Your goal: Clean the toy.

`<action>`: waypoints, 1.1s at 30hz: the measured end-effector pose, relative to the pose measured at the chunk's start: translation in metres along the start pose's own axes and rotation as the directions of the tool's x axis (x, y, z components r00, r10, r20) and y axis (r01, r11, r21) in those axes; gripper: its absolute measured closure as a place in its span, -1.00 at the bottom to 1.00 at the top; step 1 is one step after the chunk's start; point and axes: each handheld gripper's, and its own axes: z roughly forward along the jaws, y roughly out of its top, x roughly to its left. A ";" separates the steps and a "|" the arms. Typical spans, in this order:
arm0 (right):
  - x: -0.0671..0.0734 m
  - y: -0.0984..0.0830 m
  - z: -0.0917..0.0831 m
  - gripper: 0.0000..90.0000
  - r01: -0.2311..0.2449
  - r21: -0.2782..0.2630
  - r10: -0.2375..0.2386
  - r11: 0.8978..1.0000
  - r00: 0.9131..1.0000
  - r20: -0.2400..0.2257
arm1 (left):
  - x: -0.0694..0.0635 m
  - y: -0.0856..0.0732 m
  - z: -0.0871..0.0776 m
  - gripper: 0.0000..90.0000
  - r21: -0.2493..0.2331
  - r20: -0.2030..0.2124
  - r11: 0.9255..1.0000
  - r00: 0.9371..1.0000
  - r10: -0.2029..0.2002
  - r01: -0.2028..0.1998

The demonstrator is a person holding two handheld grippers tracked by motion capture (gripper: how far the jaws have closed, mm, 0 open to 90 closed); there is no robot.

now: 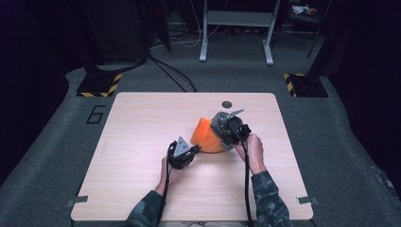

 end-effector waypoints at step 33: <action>0.027 0.016 -0.013 0.47 0.107 -0.034 -0.106 0.994 0.994 0.035 | 0.001 -0.001 0.000 0.92 -0.004 0.003 1.000 1.000 -0.005 0.005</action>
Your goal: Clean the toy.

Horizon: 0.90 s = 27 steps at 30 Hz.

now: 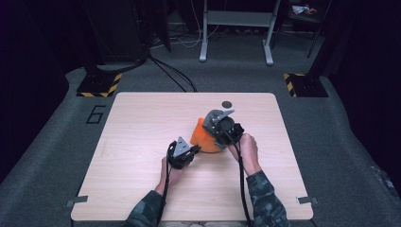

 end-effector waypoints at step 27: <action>-0.026 -0.034 0.030 0.47 -0.144 0.096 0.143 0.985 0.990 0.019 | 0.002 -0.001 0.000 0.97 0.002 -0.019 1.000 1.000 -0.015 0.015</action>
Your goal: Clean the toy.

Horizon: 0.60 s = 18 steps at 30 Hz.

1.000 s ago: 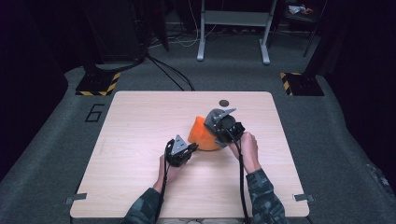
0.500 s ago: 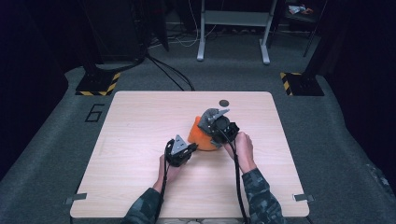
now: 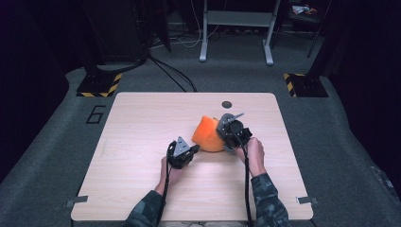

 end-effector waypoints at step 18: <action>-0.003 0.001 0.002 0.48 0.029 -0.024 -0.029 0.999 0.999 -0.020 | -0.004 0.009 0.010 0.01 0.068 -0.090 0.990 0.987 0.131 -0.125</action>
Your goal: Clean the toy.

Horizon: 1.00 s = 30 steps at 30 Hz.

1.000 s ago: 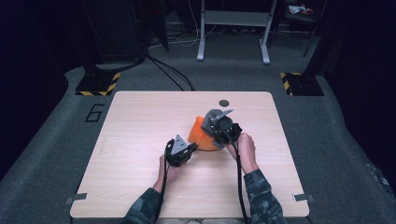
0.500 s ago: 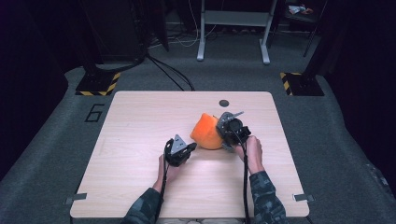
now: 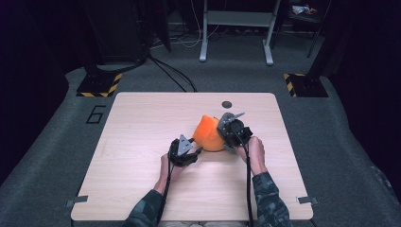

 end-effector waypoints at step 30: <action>0.012 0.016 -0.042 0.46 0.037 -0.143 -0.043 0.989 0.998 -0.039 | -0.005 0.009 -0.014 0.91 -0.041 0.103 0.997 0.993 -0.061 0.065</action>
